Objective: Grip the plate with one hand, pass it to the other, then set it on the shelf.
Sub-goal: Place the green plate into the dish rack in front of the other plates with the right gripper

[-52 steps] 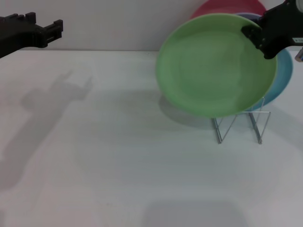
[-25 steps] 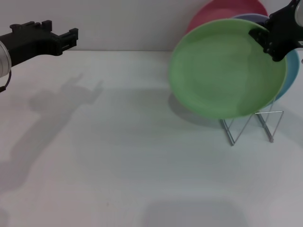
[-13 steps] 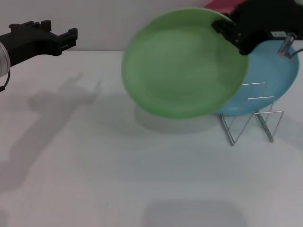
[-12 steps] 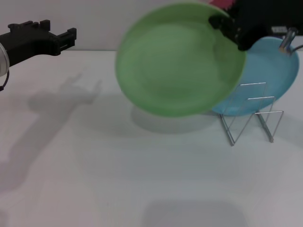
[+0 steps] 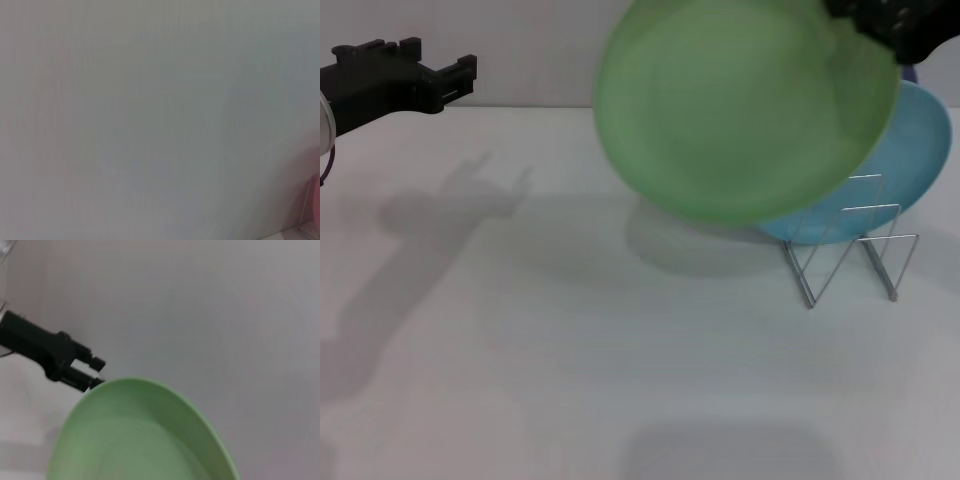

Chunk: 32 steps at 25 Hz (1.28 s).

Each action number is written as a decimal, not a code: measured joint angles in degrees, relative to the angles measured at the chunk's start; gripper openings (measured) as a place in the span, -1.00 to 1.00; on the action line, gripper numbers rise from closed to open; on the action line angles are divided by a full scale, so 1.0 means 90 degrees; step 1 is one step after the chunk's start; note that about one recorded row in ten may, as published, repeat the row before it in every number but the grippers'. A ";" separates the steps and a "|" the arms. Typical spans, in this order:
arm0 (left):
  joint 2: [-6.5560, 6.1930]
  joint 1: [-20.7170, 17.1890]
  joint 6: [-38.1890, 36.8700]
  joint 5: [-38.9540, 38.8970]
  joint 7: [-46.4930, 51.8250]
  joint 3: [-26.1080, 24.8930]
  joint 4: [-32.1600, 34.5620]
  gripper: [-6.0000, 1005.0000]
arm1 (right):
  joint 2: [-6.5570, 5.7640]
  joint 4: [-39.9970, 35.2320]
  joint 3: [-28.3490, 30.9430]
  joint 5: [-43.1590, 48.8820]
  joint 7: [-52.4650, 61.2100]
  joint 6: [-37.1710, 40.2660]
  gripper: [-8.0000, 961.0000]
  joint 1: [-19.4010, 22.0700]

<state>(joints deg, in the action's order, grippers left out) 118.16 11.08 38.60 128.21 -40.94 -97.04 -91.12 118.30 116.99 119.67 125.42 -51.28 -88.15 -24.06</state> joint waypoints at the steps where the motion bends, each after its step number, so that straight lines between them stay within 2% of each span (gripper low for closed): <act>1: 0.0000 0.0000 0.0000 0.0000 0.0000 0.0000 0.0000 0.29 | -0.0010 -0.0001 0.0160 -0.0031 0.0032 -0.0109 -0.85 -0.0064; 4: -0.0004 0.0050 -0.0007 0.0002 -0.0002 -0.0014 0.0072 0.29 | -0.0167 -0.0020 0.0484 0.0028 0.0283 -0.0434 -0.85 -0.0353; 7: -0.0004 0.0046 -0.0012 0.0003 -0.0002 -0.0039 0.0062 0.29 | -0.0331 -0.0058 0.0529 0.0480 0.0511 -0.0746 -0.85 -0.0717; 13: -0.0004 0.0051 -0.0012 0.0001 -0.0002 -0.0054 0.0070 0.29 | -0.0478 -0.0072 0.0146 0.1506 0.0478 -0.1234 -0.85 -0.1347; 18: 0.0014 0.0025 -0.0064 -0.0035 -0.0001 -0.0087 0.0113 0.29 | -0.0585 -0.0064 -0.0228 0.1935 0.0173 -0.1319 -0.85 -0.1677; 25: 0.0023 0.0039 -0.0162 -0.0037 0.0040 -0.0087 0.0177 0.29 | -0.0626 -0.0068 -0.0823 0.2587 -0.0540 -0.1331 -0.85 -0.1977; 32: 0.0033 0.0055 -0.0303 -0.0075 0.0067 -0.0034 0.0277 0.28 | -0.0623 -0.0054 -0.1316 0.2915 -0.1036 -0.1326 -0.85 -0.2046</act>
<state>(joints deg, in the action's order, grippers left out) 118.46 11.57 35.87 127.54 -40.34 -97.34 -88.62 112.70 116.50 107.83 151.65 -60.61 -100.08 -42.48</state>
